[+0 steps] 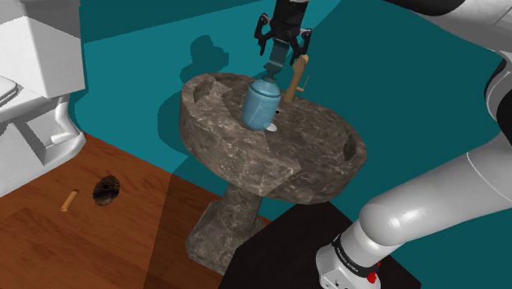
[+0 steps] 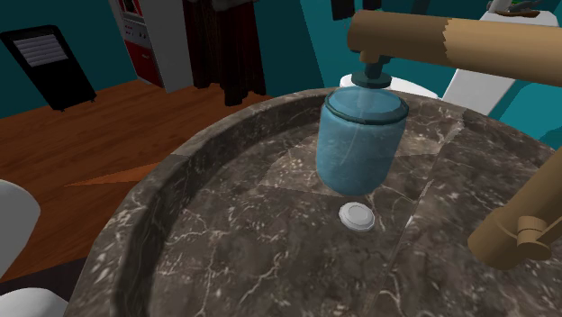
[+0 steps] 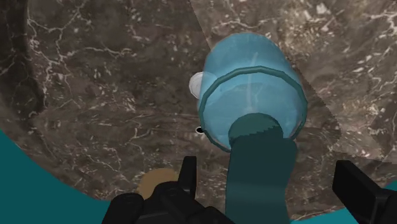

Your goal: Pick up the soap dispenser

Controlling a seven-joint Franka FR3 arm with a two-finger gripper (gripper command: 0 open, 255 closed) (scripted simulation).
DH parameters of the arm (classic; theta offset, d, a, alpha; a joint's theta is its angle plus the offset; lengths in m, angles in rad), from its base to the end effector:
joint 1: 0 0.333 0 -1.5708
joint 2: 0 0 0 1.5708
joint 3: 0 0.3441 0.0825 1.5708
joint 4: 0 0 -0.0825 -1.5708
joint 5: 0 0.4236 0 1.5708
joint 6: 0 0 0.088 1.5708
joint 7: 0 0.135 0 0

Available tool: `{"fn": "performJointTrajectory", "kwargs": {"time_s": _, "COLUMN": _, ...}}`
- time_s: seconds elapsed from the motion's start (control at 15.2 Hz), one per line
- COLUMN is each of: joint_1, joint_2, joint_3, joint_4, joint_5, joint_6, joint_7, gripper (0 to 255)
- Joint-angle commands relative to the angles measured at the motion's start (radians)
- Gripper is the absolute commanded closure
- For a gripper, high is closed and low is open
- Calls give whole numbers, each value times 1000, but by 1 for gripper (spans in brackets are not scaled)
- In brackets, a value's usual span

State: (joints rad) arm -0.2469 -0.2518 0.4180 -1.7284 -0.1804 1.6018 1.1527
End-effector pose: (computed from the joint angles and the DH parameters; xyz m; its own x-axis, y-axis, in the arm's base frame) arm 0.5110 0.0935 0.6778 0.5251 -0.7982 0.2952 -0.8385 -0.5446 0.0190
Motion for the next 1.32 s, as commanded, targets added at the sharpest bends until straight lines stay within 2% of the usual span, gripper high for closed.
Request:
{"fn": "performJointTrajectory", "kwargs": {"time_s": 0.0, "joint_1": -6, "joint_2": 22, "joint_3": 11, "joint_4": 18, "joint_5": -14, "joint_6": 5, "joint_7": 48, "gripper": 0}}
{"fn": "performJointTrajectory", "kwargs": {"time_s": 0.4, "joint_1": -3, "joint_2": -5, "joint_3": 6, "joint_4": -98, "joint_5": -5, "joint_6": 95, "joint_7": 61, "gripper": 0}}
{"fn": "performJointTrajectory", "kwargs": {"time_s": 0.53, "joint_1": -3, "joint_2": -6, "joint_3": 5, "joint_4": -98, "joint_5": -5, "joint_6": 95, "joint_7": 61, "gripper": 0}}
{"fn": "performJointTrajectory", "kwargs": {"time_s": 0.59, "joint_1": -3, "joint_2": -6, "joint_3": 5, "joint_4": -99, "joint_5": -5, "joint_6": 96, "joint_7": 60, "gripper": 255}}
{"fn": "performJointTrajectory", "kwargs": {"time_s": 1.25, "joint_1": -3, "joint_2": -2, "joint_3": 6, "joint_4": -82, "joint_5": -6, "joint_6": 82, "joint_7": 59, "gripper": 255}}
